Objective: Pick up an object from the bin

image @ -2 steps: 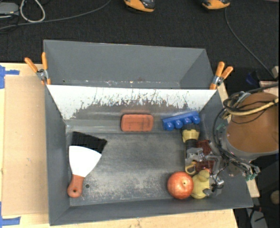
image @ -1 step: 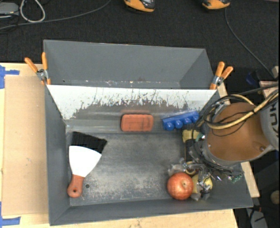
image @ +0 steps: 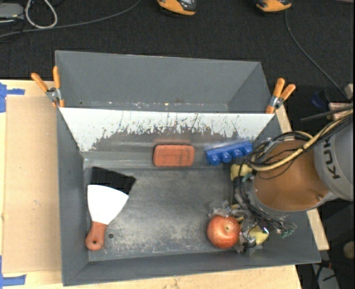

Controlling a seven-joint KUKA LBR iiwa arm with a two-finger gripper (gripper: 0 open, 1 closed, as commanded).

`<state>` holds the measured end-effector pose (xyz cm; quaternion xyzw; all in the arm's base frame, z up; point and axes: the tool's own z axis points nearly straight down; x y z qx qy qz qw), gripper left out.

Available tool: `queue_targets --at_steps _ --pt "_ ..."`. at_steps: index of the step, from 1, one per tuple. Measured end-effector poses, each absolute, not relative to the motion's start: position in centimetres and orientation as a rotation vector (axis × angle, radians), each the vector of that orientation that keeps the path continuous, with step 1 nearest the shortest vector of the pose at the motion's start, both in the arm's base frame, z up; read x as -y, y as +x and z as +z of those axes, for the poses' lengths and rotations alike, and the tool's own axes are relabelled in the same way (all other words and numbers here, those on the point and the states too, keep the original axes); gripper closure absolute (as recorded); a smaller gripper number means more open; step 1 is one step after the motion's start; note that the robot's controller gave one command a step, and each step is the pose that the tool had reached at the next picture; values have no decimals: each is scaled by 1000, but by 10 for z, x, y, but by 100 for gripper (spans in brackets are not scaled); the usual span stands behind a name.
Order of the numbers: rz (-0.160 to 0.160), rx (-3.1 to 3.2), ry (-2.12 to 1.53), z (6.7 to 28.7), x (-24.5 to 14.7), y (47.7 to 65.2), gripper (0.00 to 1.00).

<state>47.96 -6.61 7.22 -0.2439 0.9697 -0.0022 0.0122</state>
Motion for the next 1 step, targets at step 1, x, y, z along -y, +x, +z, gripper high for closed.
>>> queue_targets --at_steps 1 --pt "-1 -2996 -895 71 55 481 100"
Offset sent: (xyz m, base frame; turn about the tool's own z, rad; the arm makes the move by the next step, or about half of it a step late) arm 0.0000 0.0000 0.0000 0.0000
